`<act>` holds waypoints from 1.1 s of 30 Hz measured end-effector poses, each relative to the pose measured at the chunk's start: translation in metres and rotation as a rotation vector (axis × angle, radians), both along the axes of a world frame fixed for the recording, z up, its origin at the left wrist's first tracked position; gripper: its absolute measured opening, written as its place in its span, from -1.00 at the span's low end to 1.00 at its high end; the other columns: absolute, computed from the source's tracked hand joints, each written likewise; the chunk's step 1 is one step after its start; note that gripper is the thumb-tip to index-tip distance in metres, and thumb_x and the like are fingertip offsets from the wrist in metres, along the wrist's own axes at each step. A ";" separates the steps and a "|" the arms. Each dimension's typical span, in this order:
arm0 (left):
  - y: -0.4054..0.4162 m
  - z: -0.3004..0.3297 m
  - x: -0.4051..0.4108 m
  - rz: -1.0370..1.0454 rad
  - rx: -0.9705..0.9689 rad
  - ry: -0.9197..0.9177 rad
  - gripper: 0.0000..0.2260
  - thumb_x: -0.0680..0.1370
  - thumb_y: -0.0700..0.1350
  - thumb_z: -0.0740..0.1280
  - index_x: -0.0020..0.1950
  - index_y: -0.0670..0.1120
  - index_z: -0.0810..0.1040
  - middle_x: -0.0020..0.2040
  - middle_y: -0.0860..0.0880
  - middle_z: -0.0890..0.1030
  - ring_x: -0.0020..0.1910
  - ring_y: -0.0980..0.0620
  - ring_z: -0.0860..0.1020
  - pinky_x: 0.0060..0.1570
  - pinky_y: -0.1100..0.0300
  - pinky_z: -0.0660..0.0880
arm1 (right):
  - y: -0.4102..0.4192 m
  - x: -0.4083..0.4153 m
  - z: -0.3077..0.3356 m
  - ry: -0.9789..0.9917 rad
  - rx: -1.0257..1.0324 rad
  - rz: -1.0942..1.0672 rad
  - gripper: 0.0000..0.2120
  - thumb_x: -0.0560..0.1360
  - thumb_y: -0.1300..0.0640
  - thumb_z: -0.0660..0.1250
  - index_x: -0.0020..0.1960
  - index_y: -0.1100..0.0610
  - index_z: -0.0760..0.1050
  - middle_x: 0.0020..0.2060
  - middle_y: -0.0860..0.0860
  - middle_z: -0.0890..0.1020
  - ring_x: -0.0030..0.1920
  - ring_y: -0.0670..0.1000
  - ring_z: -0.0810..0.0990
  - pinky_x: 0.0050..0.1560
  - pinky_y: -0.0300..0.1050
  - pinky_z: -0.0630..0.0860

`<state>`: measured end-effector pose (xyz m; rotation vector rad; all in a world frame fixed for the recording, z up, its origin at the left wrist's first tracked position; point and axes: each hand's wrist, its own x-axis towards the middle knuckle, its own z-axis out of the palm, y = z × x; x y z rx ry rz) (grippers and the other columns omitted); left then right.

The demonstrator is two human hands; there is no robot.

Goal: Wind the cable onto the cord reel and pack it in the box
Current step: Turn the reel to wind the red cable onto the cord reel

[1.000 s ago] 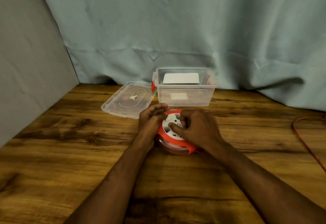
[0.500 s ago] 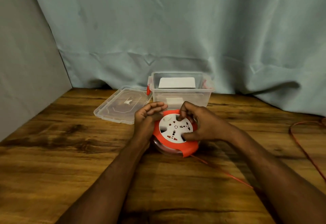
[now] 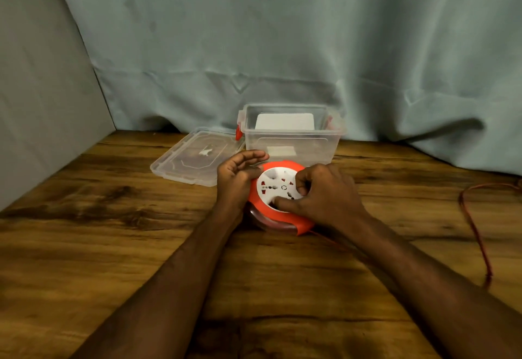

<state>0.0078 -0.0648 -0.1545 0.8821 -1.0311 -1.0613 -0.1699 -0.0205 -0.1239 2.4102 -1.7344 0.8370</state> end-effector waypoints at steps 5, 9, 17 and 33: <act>0.000 -0.001 -0.001 -0.026 -0.014 -0.073 -0.68 0.49 -0.46 0.28 0.16 -0.23 0.66 0.11 -0.11 0.72 0.09 -0.07 0.69 -0.11 0.19 0.65 | -0.002 0.002 -0.002 0.010 -0.090 0.052 -0.48 0.38 -0.39 0.43 -0.42 -0.02 0.36 -0.44 -0.14 0.54 -0.34 -0.07 0.53 -0.30 -0.14 0.45; -0.003 -0.003 0.000 -0.051 -0.003 -0.106 -0.67 0.48 -0.43 0.29 0.15 -0.18 0.68 0.11 -0.07 0.73 0.08 -0.10 0.69 -0.11 0.14 0.65 | -0.003 -0.018 0.012 -0.028 -0.003 0.298 -0.73 0.40 0.11 0.54 0.01 -0.10 0.53 -0.09 -0.24 0.70 -0.32 -0.24 0.52 -0.29 -0.28 0.36; 0.003 -0.001 -0.001 -0.097 -0.054 -0.151 -0.68 0.48 -0.42 0.31 0.15 -0.18 0.67 0.08 -0.08 0.73 0.04 -0.07 0.71 -0.05 0.06 0.68 | -0.007 -0.033 0.028 0.011 0.338 0.289 -0.16 0.40 0.11 0.59 0.48 -0.34 0.23 0.24 -0.31 0.64 0.19 -0.12 0.63 0.04 0.00 0.70; -0.001 -0.004 -0.003 -0.040 -0.030 -0.111 -0.69 0.46 -0.46 0.30 0.11 -0.21 0.67 0.07 -0.11 0.73 0.05 -0.05 0.71 -0.07 0.15 0.66 | -0.002 -0.018 0.014 0.112 0.103 0.129 -0.47 0.26 -0.38 0.52 0.04 -0.14 0.41 -0.23 -0.17 0.63 -0.23 -0.14 0.57 -0.29 -0.17 0.42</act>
